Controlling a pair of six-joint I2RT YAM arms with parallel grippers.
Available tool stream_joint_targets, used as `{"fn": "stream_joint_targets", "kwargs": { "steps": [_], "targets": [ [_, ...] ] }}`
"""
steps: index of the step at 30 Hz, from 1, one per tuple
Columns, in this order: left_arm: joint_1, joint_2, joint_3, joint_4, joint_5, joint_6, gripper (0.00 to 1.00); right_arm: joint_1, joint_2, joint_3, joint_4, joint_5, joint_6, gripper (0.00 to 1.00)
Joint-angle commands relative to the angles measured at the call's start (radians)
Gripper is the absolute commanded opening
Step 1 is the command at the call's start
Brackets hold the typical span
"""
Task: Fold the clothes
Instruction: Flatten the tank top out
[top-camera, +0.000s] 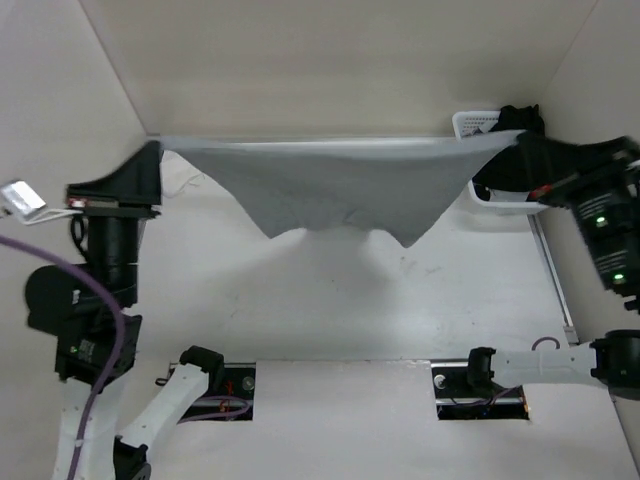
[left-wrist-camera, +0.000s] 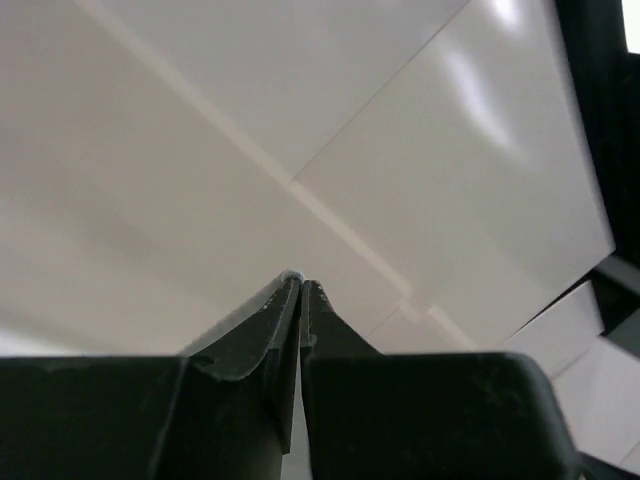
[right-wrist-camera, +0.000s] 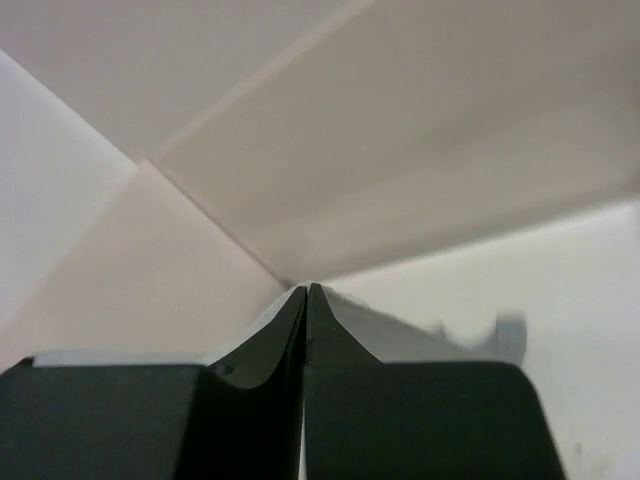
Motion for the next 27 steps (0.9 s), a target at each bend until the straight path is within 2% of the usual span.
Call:
{"fn": "stream_joint_targets", "kwargs": {
  "steps": [1, 5, 8, 10, 12, 15, 17, 19, 23, 27],
  "targets": [
    [0.017, 0.093, 0.199, 0.092, -0.026, 0.071, 0.01, 0.098, 0.083, 0.119, 0.333, 0.175, -0.543, 0.00],
    [0.021, 0.213, 0.383, 0.094, -0.027, 0.099, 0.01, 0.278, 0.172, 0.223, 0.747, 0.186, -0.992, 0.00],
    [0.033, 0.289, 0.442, 0.111, -0.044, 0.125, 0.01, 0.220, 0.270, 0.305, 0.924, 0.151, -1.215, 0.00],
    [0.040, 0.342, 0.439, 0.120, -0.046, 0.131, 0.01, 0.138, 0.308, 0.303, 0.914, 0.109, -1.214, 0.00],
    [0.059, 0.400, 0.410, 0.124, -0.039, 0.144, 0.02, 0.049, 0.341, 0.264, 0.819, 0.060, -1.120, 0.00],
    [0.102, 0.481, 0.318, 0.144, -0.026, 0.116, 0.02, -0.146, 0.387, 0.198, 0.571, -0.082, -0.824, 0.00],
    [0.135, 0.538, 0.260, 0.170, -0.024, 0.085, 0.02, -0.277, 0.417, 0.181, 0.414, -0.223, -0.603, 0.00],
    [0.162, 0.605, 0.245, 0.177, -0.018, 0.073, 0.02, -0.451, 0.471, 0.191, 0.296, -0.444, -0.378, 0.00],
    [0.204, 0.794, 0.354, 0.164, 0.029, 0.053, 0.02, -0.686, 0.679, 0.421, 0.164, -0.687, -0.210, 0.00],
    [0.228, 0.947, 0.556, 0.105, 0.079, 0.035, 0.02, -0.803, 0.934, 0.859, -0.006, -0.782, -0.148, 0.00]
  ]
}}
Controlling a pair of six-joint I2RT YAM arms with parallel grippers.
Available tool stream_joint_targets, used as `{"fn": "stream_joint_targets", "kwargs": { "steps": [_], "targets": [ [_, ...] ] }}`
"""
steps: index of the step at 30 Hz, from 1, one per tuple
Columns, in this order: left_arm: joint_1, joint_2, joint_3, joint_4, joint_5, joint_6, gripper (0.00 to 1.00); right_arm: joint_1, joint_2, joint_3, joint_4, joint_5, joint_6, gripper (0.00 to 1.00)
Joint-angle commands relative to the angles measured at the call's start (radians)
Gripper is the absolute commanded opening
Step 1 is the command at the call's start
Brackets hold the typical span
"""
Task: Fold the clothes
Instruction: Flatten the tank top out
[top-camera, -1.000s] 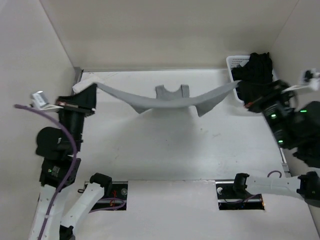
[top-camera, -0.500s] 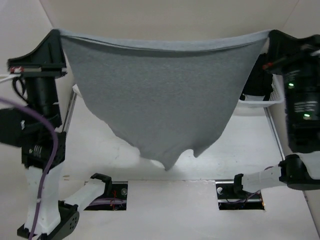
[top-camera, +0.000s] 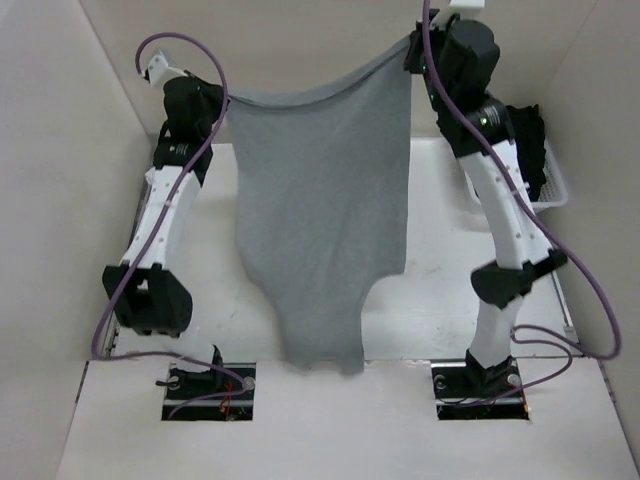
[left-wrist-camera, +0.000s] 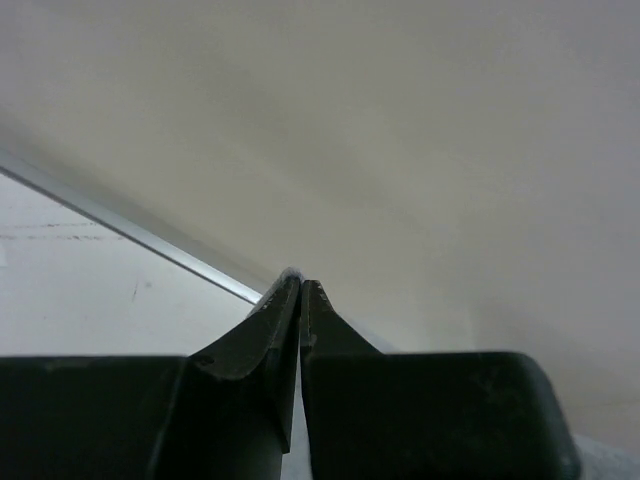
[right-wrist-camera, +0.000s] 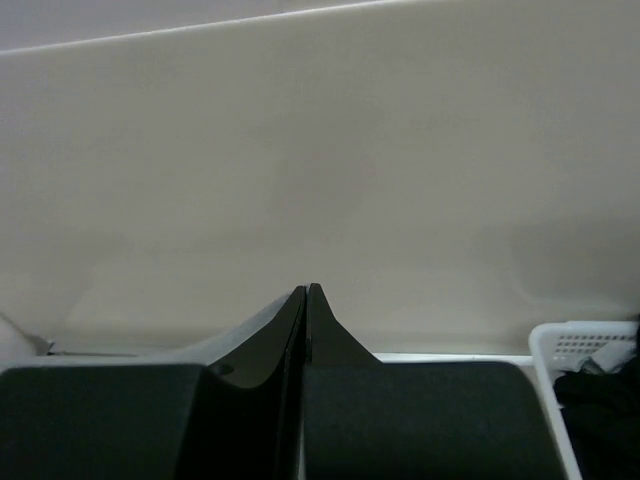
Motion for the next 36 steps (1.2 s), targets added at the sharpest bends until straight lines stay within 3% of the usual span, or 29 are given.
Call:
{"fn": "stream_joint_targets", "kwargs": {
  "steps": [1, 3, 7, 16, 18, 23, 27, 30, 36],
  "targets": [
    [0.023, 0.005, 0.218, 0.029, 0.056, -0.022, 0.02, -0.069, 0.077, 0.324, -0.130, -0.176, 0.150, 0.00],
    [0.027, 0.021, 0.284, 0.023, 0.061, -0.016, 0.02, -0.090, 0.088, 0.349, -0.105, -0.189, 0.159, 0.00],
    [0.035, -0.008, 0.331, 0.037, 0.059, 0.003, 0.02, -0.118, 0.010, 0.250, -0.001, -0.207, 0.193, 0.00],
    [0.033, -0.155, 0.196, 0.110, 0.038, 0.044, 0.02, -0.115, -0.085, 0.195, -0.042, -0.183, 0.178, 0.00],
    [0.021, -0.206, 0.103, 0.135, 0.027, 0.058, 0.02, -0.113, -0.166, 0.045, -0.052, -0.163, 0.175, 0.00],
    [-0.019, -0.390, -0.261, 0.205, -0.005, 0.049, 0.02, -0.006, -0.560, -0.719, 0.197, -0.046, 0.184, 0.00],
    [-0.055, -0.636, -0.644, 0.215, -0.050, -0.003, 0.02, 0.153, -0.825, -1.171, 0.237, 0.087, 0.236, 0.00],
    [-0.066, -0.833, -0.844, 0.137, -0.054, -0.026, 0.02, 0.293, -0.979, -1.387, 0.211, 0.156, 0.326, 0.00],
    [-0.097, -1.152, -1.004, -0.230, -0.050, -0.029, 0.02, 0.602, -1.160, -1.591, -0.079, 0.294, 0.624, 0.00]
  ]
}}
